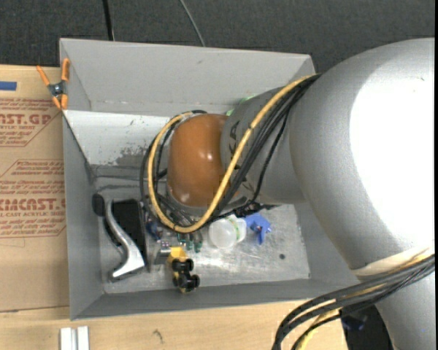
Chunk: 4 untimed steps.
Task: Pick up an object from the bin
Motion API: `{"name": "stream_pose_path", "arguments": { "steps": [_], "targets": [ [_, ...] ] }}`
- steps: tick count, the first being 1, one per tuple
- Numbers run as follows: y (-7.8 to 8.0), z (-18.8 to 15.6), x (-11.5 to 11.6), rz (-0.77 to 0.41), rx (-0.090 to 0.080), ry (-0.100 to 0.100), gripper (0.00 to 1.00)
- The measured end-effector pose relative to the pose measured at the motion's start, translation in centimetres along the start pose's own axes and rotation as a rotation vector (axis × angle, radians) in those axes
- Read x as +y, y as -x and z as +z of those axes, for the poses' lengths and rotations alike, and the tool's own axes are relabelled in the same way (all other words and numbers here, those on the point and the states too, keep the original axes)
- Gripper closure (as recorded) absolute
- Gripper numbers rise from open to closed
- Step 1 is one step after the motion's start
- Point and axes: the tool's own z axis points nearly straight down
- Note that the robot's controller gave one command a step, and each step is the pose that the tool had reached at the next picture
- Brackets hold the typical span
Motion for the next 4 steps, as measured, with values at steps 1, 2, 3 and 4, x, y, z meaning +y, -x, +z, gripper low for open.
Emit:
{"name": "stream_pose_path", "arguments": {
  "steps": [1,2,3,4],
  "targets": [
    [0.0,0.0,0.0,0.000,0.000,0.000,0.00],
    [-0.7,0.5,-4.1,-0.065,-0.048,0.016,1.00],
    [-1.8,0.9,-4.1,-0.074,-0.004,0.008,0.00],
    [-1.7,0.9,-4.1,-0.073,-0.006,0.009,0.00]
  ]
}}
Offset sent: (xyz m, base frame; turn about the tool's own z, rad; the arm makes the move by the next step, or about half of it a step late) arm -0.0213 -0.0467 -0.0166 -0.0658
